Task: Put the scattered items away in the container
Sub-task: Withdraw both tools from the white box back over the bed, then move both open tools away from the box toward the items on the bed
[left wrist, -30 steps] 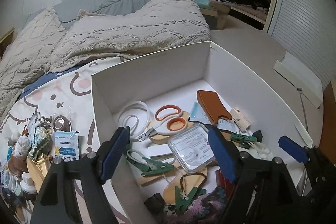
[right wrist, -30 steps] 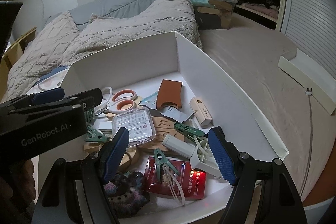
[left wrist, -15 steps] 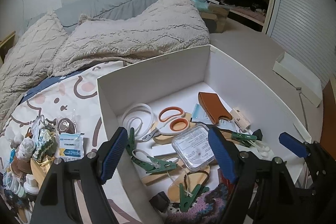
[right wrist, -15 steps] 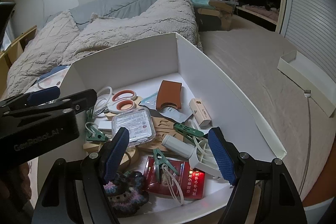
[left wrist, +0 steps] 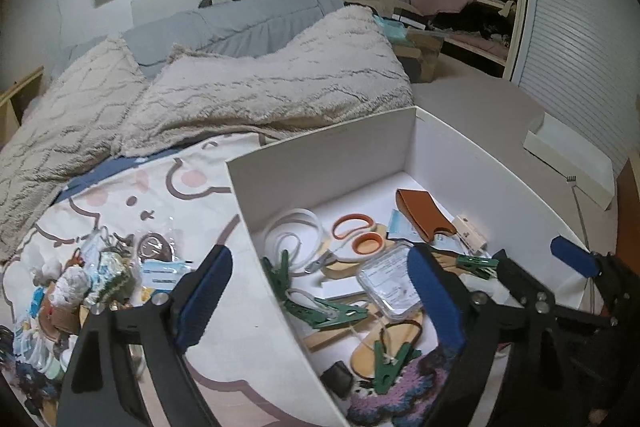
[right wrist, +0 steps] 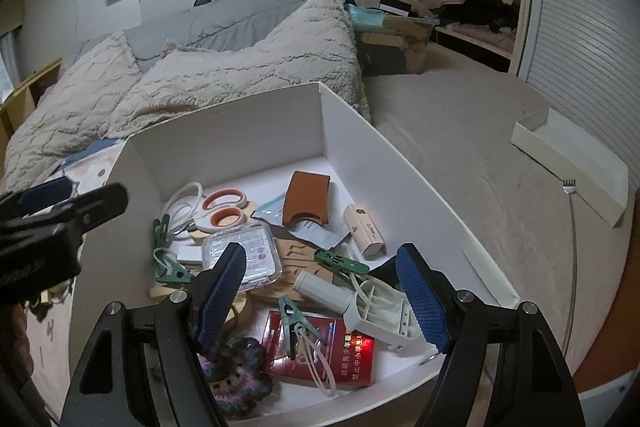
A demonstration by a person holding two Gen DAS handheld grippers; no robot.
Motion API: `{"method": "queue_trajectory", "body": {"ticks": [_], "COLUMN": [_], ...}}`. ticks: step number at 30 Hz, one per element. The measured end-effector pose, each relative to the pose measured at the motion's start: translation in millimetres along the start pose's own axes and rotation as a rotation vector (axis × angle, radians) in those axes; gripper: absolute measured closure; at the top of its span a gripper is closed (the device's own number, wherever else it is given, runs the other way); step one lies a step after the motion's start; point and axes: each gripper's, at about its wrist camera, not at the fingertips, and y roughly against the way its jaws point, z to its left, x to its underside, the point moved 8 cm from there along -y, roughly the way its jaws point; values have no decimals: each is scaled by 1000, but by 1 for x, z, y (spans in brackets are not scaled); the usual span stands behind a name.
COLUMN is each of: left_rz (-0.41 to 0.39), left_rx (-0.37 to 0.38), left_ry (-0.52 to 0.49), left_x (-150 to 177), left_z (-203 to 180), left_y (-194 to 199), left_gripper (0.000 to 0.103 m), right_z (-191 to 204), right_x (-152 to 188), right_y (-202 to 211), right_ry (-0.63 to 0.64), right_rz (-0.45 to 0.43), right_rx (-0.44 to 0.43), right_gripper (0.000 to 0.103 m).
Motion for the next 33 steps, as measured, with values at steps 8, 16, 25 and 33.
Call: {"method": "queue_trajectory", "body": {"ticks": [8,16,25,33], "left_rz": [-55,-80,-104,-135], "left_rx": [-1,-27,-55,-124], "left_ry": [-2,0,7,7], "left_x": [-1,4,12,17], "left_z": [11,22,41,65], "left_y": [16,29,44,54], "left_gripper": [0,0,0,0], "right_z": [-4,-7,-1,19], "right_x": [-3,-10,-13,-16], "right_y": [0,7,10,18], "right_ry": [-20,-36,-9,23], "right_rz": [-20,-66,-91,-120], "right_rx": [34,39,33,-1], "right_gripper": [3,0,0,0]}}
